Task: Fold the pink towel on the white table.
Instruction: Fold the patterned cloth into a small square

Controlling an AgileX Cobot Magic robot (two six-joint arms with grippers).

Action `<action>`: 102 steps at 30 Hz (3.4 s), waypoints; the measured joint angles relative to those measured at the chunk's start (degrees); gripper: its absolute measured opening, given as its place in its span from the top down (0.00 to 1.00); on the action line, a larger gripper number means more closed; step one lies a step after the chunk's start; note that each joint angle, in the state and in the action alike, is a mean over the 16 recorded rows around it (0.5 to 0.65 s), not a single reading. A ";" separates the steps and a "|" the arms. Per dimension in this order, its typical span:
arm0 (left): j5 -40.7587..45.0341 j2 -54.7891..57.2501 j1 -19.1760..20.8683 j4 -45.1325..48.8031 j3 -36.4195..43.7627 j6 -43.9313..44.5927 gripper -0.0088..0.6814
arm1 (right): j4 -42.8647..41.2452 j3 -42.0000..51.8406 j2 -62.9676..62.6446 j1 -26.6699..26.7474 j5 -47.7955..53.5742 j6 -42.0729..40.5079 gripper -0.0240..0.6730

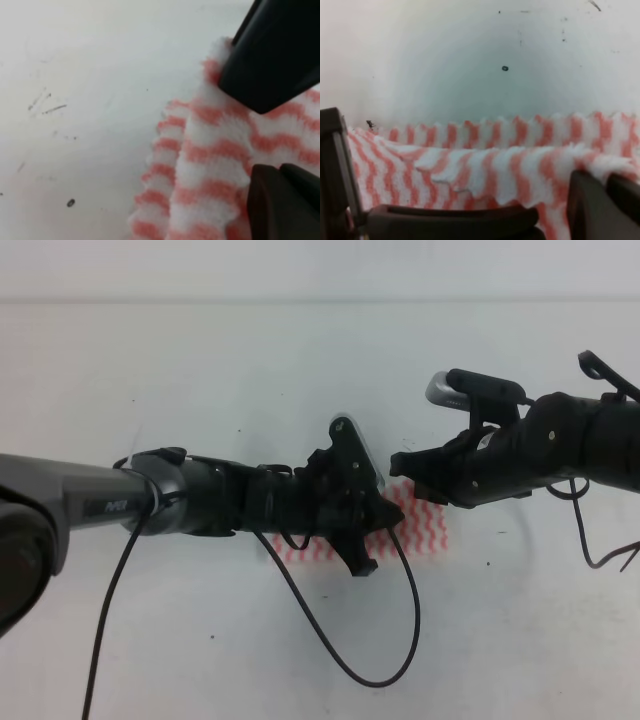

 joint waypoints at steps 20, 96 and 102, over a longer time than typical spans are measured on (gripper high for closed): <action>-0.15 0.11 0.16 0.17 -0.68 4.08 1.00 | 0.00 0.00 0.00 0.00 -0.01 -0.01 0.99; -16.86 -17.03 0.29 11.65 10.58 -37.27 1.00 | -6.62 -6.30 0.00 -1.31 7.67 -0.07 0.97; -16.92 -17.24 0.26 11.72 14.65 -38.21 1.00 | -6.63 -6.30 0.00 -1.31 8.53 -0.07 0.99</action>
